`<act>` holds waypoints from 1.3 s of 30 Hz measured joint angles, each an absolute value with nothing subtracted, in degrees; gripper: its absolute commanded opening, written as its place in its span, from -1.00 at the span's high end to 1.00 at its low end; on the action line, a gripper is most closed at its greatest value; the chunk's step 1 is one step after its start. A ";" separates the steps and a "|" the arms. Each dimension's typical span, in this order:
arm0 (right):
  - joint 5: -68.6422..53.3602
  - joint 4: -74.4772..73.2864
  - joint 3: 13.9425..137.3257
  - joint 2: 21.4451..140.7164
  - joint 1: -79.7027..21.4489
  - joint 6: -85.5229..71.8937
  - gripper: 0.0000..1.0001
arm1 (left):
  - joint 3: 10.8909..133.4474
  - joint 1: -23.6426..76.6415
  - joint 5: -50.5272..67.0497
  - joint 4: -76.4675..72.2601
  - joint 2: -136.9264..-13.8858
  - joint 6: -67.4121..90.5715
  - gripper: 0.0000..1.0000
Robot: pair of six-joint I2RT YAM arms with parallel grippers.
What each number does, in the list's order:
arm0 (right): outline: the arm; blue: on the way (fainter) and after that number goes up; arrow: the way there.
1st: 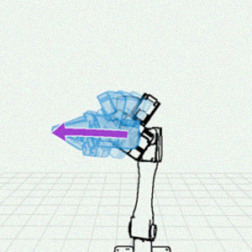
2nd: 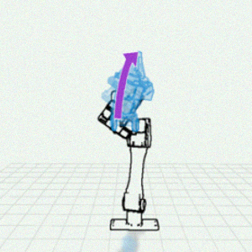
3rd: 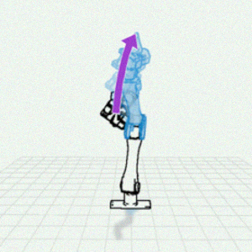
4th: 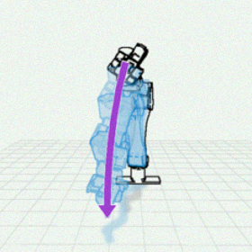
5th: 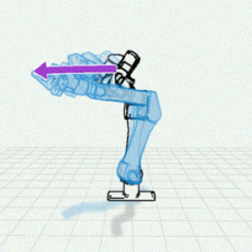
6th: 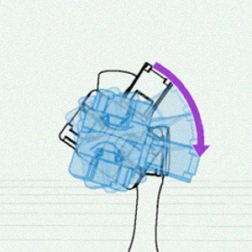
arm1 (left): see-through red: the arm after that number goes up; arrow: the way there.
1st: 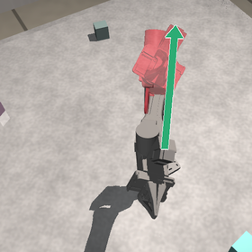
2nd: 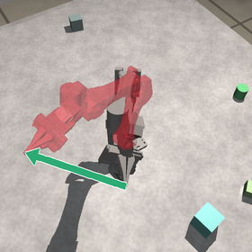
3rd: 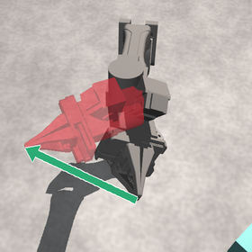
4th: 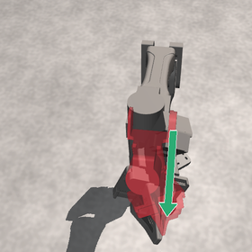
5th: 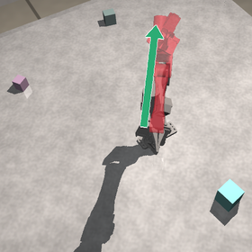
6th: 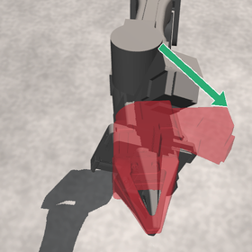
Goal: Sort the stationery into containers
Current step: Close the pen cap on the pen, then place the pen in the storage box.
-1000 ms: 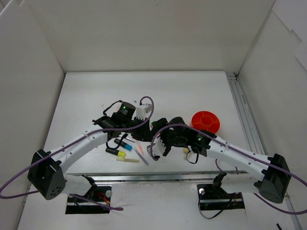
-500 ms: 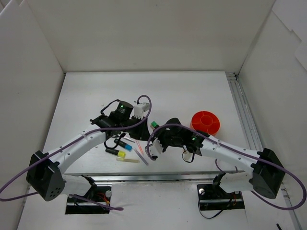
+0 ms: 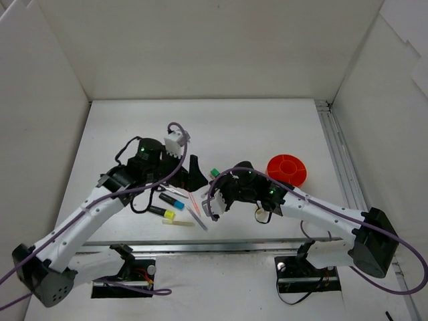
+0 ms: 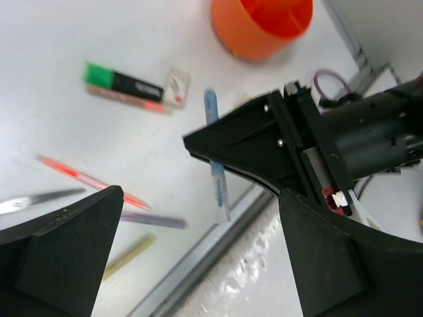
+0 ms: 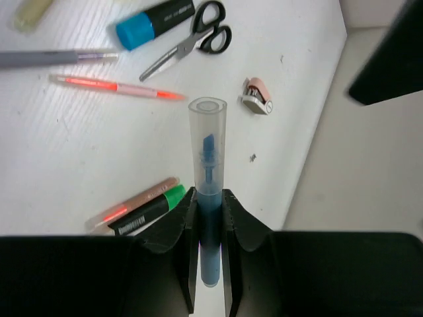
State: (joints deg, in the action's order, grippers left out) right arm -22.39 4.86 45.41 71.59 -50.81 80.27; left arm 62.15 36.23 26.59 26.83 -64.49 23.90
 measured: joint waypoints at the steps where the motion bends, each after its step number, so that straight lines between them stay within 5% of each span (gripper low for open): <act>1: -23.35 4.91 45.93 71.83 -50.61 79.29 1.00 | 62.15 35.55 25.23 26.09 -62.48 23.79 -0.99; 9: -27.86 22.37 53.30 78.08 -41.47 52.88 1.00 | 60.75 28.29 11.35 21.45 -45.89 24.71 -0.99; 19: -4.93 39.57 43.11 70.74 -31.16 12.56 0.95 | 46.89 21.47 2.79 19.11 -45.76 29.36 -0.99; 28: 8.91 38.65 26.83 54.22 -25.65 0.14 0.94 | 41.58 20.86 2.81 17.63 -43.20 29.56 -0.99; 39: 15.00 35.29 22.57 53.19 -24.51 -1.69 0.86 | 40.56 20.23 4.23 15.90 -46.33 29.12 -0.99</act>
